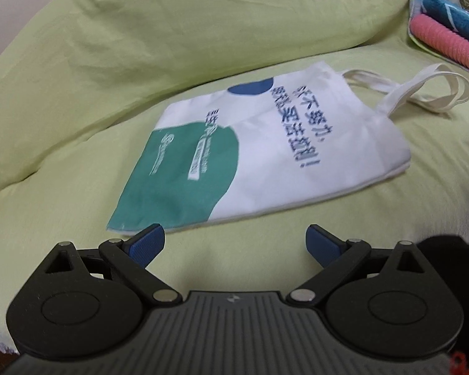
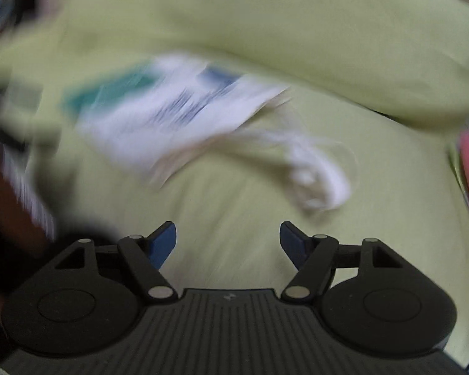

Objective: Fold shopping bag

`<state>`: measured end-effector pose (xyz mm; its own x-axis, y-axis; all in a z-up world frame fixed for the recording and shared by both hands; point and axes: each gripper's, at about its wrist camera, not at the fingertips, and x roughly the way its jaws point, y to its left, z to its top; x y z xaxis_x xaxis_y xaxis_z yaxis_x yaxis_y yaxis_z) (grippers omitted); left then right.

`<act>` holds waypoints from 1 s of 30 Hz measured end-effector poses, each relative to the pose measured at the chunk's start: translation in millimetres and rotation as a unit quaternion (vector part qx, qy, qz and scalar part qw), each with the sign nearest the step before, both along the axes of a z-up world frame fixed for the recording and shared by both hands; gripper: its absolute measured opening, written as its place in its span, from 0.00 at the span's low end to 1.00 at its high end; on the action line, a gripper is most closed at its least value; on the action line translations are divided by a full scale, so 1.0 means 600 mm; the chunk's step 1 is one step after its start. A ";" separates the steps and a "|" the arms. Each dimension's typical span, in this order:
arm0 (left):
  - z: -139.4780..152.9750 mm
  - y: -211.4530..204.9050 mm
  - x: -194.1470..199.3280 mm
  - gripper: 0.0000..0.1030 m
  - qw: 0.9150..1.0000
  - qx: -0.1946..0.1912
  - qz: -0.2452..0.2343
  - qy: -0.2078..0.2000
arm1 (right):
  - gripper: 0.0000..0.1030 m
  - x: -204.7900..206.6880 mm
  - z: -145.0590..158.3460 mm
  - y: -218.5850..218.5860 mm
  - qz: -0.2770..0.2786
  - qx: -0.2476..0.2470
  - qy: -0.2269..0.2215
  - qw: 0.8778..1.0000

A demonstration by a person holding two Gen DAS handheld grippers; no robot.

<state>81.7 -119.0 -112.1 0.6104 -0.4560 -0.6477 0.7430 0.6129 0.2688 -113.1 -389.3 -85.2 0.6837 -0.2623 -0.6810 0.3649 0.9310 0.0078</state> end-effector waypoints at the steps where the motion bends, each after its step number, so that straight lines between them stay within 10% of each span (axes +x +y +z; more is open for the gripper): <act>1: 0.002 -0.005 0.001 0.96 1.000 -0.001 -0.001 -0.001 | 0.62 -0.008 0.006 -0.028 -0.050 0.017 -0.022 0.998; 5: 0.012 -0.023 0.006 0.96 1.000 -0.005 -0.005 0.003 | 0.62 -0.026 -0.019 -0.151 -0.228 0.132 -0.088 0.961; 9: 0.030 -0.048 0.023 0.96 0.999 -0.029 -0.014 0.035 | 0.57 -0.016 -0.074 -0.201 -0.252 0.276 -0.138 0.917; 14: 0.052 -0.097 0.057 0.96 0.994 -0.070 -0.014 0.087 | 0.07 0.036 -0.141 -0.223 -0.270 0.346 -0.114 0.891; 17: 0.054 -0.120 0.074 0.96 0.992 -0.077 -0.005 0.101 | 0.00 0.071 -0.097 -0.208 -0.226 0.199 -0.086 0.950; 19: 0.054 -0.132 0.080 0.96 0.991 -0.078 -0.004 0.104 | 0.00 0.097 -0.048 -0.185 -0.195 -0.031 -0.054 0.979; 21: 0.054 -0.142 0.083 0.96 0.991 -0.081 -0.006 0.106 | 0.00 0.107 -0.010 -0.158 -0.167 -0.249 -0.050 0.953; 23: 0.052 -0.151 0.083 0.96 0.991 -0.082 -0.007 0.108 | 0.00 0.101 0.015 -0.152 -0.140 -0.358 -0.066 0.921; 25: 0.046 -0.159 0.083 0.96 0.990 -0.083 -0.008 0.113 | 0.03 0.086 0.028 -0.168 -0.114 -0.280 -0.060 0.951; 27: 0.041 -0.165 0.082 0.96 0.990 -0.081 -0.007 0.118 | 0.20 0.061 0.013 -0.199 -0.145 -0.092 -0.048 0.984; 30: 0.037 -0.168 0.082 0.96 0.989 -0.076 -0.006 0.124 | 0.26 0.012 -0.060 -0.237 -0.211 0.197 -0.077 0.954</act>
<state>131.1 -219.6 -89.9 0.4345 -0.5657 -0.7009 0.7823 0.6227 -0.0176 -105.6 -531.7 -120.9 0.6729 -0.2816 -0.6840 0.6739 0.6147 0.4099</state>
